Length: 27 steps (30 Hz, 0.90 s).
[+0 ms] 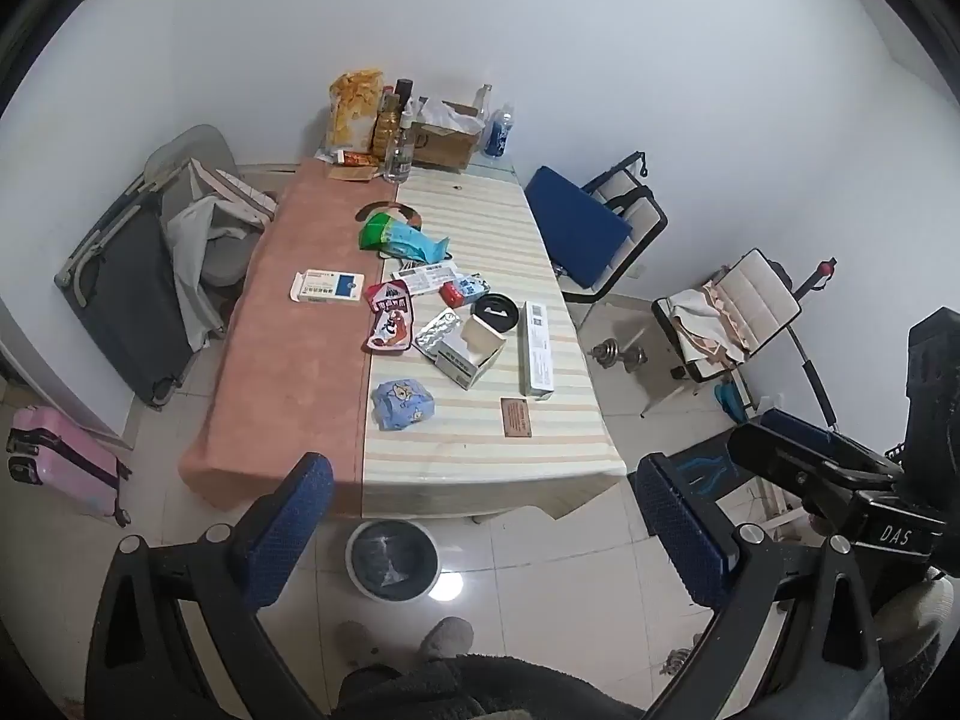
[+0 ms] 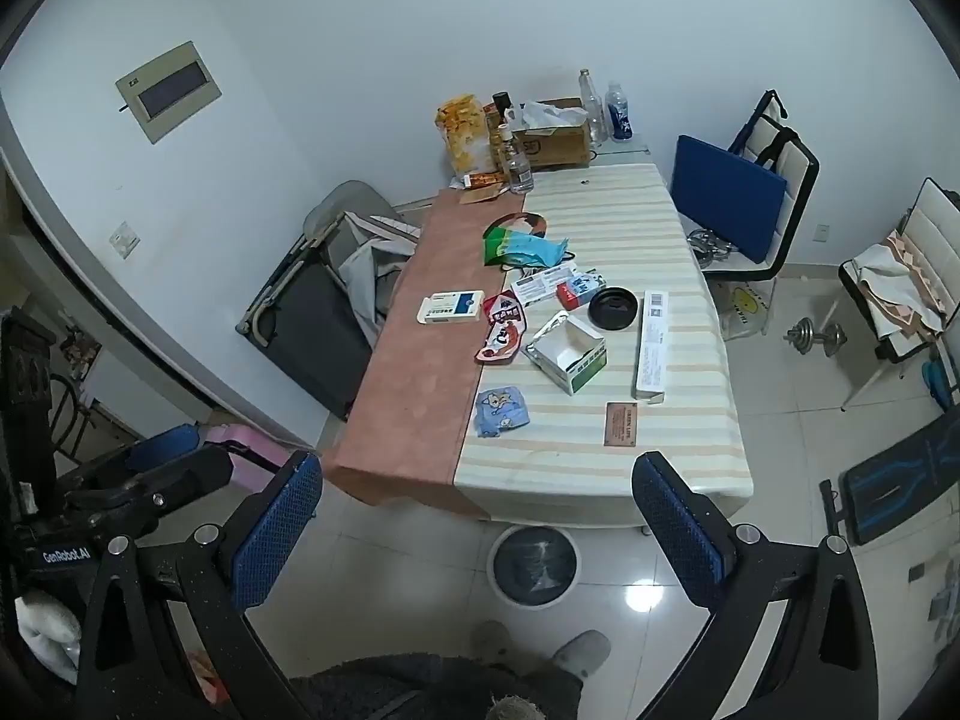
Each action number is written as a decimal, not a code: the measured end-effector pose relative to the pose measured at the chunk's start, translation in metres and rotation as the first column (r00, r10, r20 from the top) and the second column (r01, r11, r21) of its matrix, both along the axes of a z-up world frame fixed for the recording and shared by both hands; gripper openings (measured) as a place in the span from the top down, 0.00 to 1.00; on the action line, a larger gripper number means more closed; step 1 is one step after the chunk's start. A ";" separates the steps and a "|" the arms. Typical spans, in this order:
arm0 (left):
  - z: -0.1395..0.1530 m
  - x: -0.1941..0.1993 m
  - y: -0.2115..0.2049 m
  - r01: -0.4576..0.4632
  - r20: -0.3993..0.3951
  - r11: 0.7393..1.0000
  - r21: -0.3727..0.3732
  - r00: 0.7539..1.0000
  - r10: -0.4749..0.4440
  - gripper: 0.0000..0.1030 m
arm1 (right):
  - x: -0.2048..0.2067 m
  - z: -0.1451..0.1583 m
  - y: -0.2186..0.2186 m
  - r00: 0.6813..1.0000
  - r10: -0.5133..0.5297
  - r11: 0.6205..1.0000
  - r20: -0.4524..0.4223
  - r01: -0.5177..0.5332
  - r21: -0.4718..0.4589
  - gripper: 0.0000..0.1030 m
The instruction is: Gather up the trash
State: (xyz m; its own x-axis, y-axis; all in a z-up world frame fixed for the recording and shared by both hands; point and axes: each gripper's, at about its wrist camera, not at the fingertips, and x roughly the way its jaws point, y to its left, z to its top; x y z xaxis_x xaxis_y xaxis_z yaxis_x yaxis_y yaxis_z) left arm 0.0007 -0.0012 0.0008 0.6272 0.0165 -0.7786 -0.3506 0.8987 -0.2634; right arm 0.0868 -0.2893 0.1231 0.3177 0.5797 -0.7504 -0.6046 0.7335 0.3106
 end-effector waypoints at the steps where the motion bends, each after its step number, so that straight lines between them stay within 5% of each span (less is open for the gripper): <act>1: 0.000 0.001 -0.001 0.001 -0.001 1.000 0.003 1.000 -0.001 0.00 | 0.000 0.000 0.000 1.000 -0.002 1.000 0.012 0.002 -0.001 0.00; 27: 0.019 -0.002 0.001 0.019 0.039 1.000 -0.009 0.999 -0.019 0.00 | -0.006 0.004 0.009 0.998 0.064 0.998 0.021 -0.063 -0.012 0.00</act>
